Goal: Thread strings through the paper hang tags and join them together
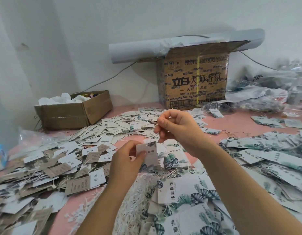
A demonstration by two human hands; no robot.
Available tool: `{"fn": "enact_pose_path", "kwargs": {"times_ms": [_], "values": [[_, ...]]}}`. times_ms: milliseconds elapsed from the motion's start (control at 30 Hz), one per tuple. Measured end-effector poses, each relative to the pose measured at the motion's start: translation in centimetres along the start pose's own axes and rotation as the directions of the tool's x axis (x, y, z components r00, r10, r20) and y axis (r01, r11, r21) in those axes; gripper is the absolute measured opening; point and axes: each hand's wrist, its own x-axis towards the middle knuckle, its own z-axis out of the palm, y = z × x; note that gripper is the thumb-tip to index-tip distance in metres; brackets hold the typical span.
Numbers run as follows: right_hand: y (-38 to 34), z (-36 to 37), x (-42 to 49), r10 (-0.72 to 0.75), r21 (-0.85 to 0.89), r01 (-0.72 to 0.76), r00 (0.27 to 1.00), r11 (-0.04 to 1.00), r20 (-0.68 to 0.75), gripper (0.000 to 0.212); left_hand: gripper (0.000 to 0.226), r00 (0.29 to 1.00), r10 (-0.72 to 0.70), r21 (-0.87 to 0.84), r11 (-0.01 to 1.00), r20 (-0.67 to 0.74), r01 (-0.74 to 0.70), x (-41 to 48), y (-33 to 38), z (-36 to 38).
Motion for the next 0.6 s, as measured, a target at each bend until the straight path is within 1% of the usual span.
{"fn": "enact_pose_path", "kwargs": {"times_ms": [67,167,233,300,367,433,533,600], "values": [[0.1,0.0,0.1,-0.024,-0.029,0.021,0.997,0.999,-0.076,0.01,0.031,1.0,-0.012,-0.124,0.992,-0.014,0.01,0.1,0.2,-0.2],[0.5,-0.2,0.2,-0.032,-0.086,0.015,0.978,0.996,-0.206,0.013,0.029,1.0,-0.023,-0.338,0.941,-0.011,0.018,-0.1,0.9,-0.5],[0.7,-0.5,0.2,0.016,-0.125,-0.044,0.976,0.991,-0.215,0.016,0.024,0.999,-0.032,-0.441,0.897,-0.011,0.024,-0.2,1.3,-0.5],[0.9,-0.5,0.3,0.096,-0.189,-0.124,0.985,0.974,-0.146,0.02,0.02,0.998,-0.051,-0.504,0.863,-0.024,0.032,-0.2,1.5,-0.5],[1.0,-0.2,0.3,0.167,-0.207,-0.176,0.984,0.962,-0.058,0.023,0.018,0.997,-0.066,-0.522,0.852,-0.047,0.032,-0.1,1.7,-0.5],[1.1,0.2,0.2,0.206,-0.141,-0.202,0.978,0.969,0.017,0.024,0.017,0.993,-0.087,-0.527,0.849,-0.076,0.034,-0.1,1.8,-0.6],[0.7,0.3,0.0,0.224,-0.046,-0.219,0.963,0.975,0.151,0.018,0.014,0.985,-0.122,-0.545,0.837,-0.122,0.036,0.0,1.8,-0.7],[0.5,0.3,-0.1,0.225,-0.041,-0.221,0.95,0.974,0.215,0.017,0.011,0.983,-0.12,-0.541,0.841,-0.139,0.026,0.1,1.8,-0.9]]}}
